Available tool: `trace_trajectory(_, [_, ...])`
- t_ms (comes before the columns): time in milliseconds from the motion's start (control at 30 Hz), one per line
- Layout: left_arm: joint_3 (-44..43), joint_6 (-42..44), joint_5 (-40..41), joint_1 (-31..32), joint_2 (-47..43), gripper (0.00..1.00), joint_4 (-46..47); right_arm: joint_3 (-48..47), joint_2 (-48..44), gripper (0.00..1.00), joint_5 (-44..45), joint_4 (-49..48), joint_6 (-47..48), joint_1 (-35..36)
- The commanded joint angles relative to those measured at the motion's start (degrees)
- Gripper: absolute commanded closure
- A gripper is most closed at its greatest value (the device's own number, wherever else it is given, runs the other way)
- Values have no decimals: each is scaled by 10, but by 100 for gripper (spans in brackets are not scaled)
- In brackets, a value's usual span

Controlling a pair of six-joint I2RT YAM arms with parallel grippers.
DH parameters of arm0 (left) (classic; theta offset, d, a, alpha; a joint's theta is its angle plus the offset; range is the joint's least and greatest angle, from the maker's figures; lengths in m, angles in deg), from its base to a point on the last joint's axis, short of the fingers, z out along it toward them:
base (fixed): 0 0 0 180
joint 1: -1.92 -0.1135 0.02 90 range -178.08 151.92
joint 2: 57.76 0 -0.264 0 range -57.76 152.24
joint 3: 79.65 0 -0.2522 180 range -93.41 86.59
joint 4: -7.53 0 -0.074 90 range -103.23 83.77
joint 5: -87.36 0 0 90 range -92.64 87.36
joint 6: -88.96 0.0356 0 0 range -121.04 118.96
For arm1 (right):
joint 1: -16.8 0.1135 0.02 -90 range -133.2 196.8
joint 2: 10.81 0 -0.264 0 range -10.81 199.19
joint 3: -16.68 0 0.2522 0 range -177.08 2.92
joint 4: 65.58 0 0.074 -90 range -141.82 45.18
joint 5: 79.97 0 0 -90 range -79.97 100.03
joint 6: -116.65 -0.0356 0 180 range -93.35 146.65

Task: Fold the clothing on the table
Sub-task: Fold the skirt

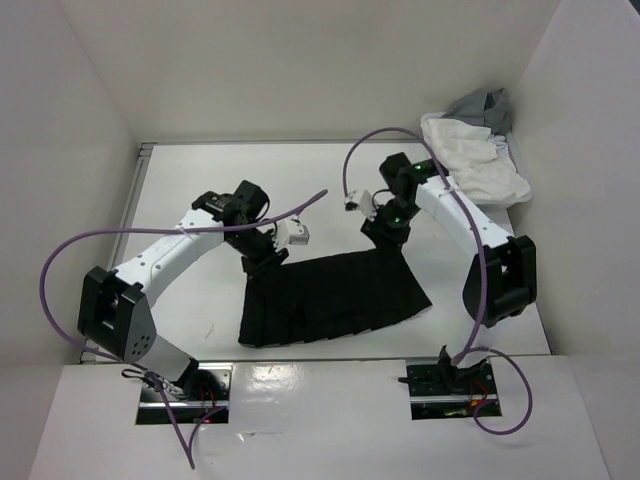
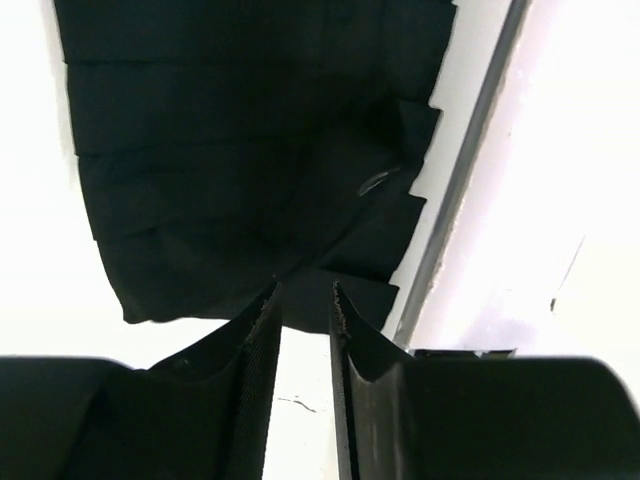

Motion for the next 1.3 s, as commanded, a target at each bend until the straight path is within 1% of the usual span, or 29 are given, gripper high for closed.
trace_trajectory(0, [12, -13, -9, 6, -35, 66, -27, 53, -61, 54, -8, 25, -8, 62])
trace_trajectory(67, [28, -13, -15, 6, -42, 66, -34, 89, -80, 53, -27, 25, -30, 88])
trace_trajectory(133, [35, -22, -6, 6, -57, 65, -34, 113, -92, 52, -27, 25, -41, 123])
trace_trajectory(200, [35, -22, 12, 6, -65, 65, -34, 127, -92, 43, -27, 25, -59, 131])
trace_trajectory(233, [27, -32, 22, 6, -71, 64, -28, 127, -92, 38, -27, 25, -65, 131])
trace_trajectory(300, [21, -52, 49, 6, -78, 60, -8, 105, -78, 22, -37, 25, -79, 131])
trace_trajectory(333, [12, -61, 56, -13, -78, 58, 8, 87, -72, 14, -43, 18, -79, 131])
trace_trajectory(367, [3, -78, 63, -23, -83, 46, 16, 79, -62, 5, -49, 9, -108, 131])
trace_trajectory(400, [3, -89, 71, -34, -92, 38, 27, 73, -57, 3, -49, -3, -127, 131])
trace_trajectory(433, [3, -102, 81, -54, -98, 32, 51, 68, -51, 1, -49, -32, -147, 136])
trace_trajectory(467, [-3, -124, 102, -65, -113, 29, 61, 60, -43, 1, -39, -45, -184, 136])
trace_trajectory(500, [-3, -138, 116, -79, -120, 24, 74, 60, -43, 1, -33, -62, -210, 136])
trace_trajectory(533, [-3, -156, 132, -94, -132, 20, 98, 60, -37, 1, -27, -100, -236, 136])
trace_trajectory(567, [4, -173, 156, -127, -137, 16, 109, 69, -37, 1, -27, -114, -257, 136])
trace_trajectory(600, [15, -204, 166, -146, -144, 8, 131, 87, -37, 1, -27, -127, -283, 136])
trace_trajectory(633, [22, -219, 173, -187, -157, 4, 140, 98, -30, 1, -27, -153, -295, 142])
trace_trajectory(667, [28, -232, 173, -211, -164, 0, 147, 108, -30, 1, -27, -164, -309, 147])
trace_trajectory(733, [44, -266, 168, -260, -187, 0, 160, 135, -11, 1, -7, -180, -340, 168])
trace_trajectory(767, [44, -275, 168, -303, -195, 0, 167, 143, -11, 1, 2, -197, -350, 175])
trace_trajectory(833, [63, -298, 168, -340, -218, 0, 183, 155, 1, 1, 29, -213, -373, 195])
trace_trajectory(867, [79, -299, 168, -371, -224, 0, 183, 163, 1, 1, 40, -229, -383, 195])
trace_trajectory(933, [94, -304, 154, -396, -240, 0, 191, 163, 14, 1, 71, -238, -402, 210])
trace_trajectory(1033, [122, -304, 140, -441, -262, 0, 202, 175, 19, 1, 101, -264, -426, 210])
trace_trajectory(1100, [135, -304, 140, -465, -275, 0, 215, 187, 24, 1, 107, -276, -432, 210])
trace_trajectory(1267, [153, -304, 129, -492, -282, 0, 221, 193, 66, 1, 131, -311, -471, 210])
